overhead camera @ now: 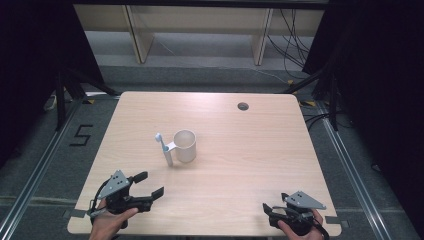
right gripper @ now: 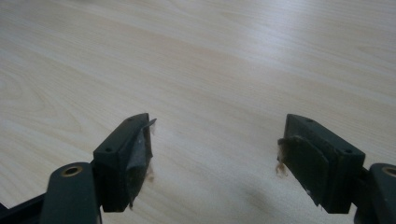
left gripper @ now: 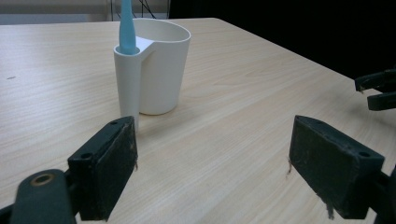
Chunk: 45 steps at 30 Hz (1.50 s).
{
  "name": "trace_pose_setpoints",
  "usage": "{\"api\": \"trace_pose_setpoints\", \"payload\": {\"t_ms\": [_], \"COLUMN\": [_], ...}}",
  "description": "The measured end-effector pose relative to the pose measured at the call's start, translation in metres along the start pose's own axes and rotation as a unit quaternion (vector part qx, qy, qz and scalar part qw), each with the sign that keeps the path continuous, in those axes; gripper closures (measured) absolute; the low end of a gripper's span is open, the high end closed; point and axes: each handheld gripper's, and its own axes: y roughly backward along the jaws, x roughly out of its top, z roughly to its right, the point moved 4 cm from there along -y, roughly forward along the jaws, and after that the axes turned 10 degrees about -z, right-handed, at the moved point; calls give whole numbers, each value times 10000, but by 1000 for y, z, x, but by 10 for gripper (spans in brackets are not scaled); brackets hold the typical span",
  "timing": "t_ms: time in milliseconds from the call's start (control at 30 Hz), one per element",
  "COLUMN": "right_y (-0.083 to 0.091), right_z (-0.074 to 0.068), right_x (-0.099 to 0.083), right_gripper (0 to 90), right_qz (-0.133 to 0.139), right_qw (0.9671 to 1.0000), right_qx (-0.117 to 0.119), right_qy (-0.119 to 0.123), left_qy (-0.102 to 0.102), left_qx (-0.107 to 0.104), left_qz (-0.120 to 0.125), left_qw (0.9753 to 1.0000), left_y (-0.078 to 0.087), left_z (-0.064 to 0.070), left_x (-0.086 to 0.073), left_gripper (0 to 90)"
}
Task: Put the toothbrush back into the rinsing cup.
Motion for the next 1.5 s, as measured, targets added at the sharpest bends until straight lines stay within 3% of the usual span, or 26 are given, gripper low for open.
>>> {"api": "trace_pose_setpoints", "payload": {"t_ms": [300, 933, 1000, 1100, 1167, 1433, 1467, 1500], "right_y": [1, 0, 0, 0, 0, -1, -1, -1], "right_z": [0, -1, 0, -1, -2, -2, -2, -2], "right_x": [0, 0, 0, 0, 0, 0, 0, 0], "right_gripper": [253, 252, 253, 252, 252, 252, 252, 252], "right_qz": [23, 11, 16, 54, 16, 25, 23, 16], "right_qw": [10000, 10000, 10000, 10000, 10000, 10000, 10000, 10000], "right_qx": [8, 15, -33, -26, 61, 19, 22, 23], "right_qy": [-15, -16, 21, 24, -33, -20, -23, -27], "left_qy": [-17, -278, -263, -157, -140, -131, -175, -171], "left_qx": [-28, -82, -7, 88, 37, 34, 96, 35], "left_qz": [-184, -541, -672, -667, -695, -756, -858, -771], "left_qw": [9998, 9981, 9974, 9976, 9975, 9970, 9961, 9969], "left_y": [6, 17, 19, 20, 22, 26, 28, 27], "left_z": [6, 23, 23, 24, 24, 31, 31, 33], "left_x": [-9, -31, -35, -39, -40, -47, -49, -49], "left_gripper": [147, 147, 147, 147, 147, 147, 147, 147]}}
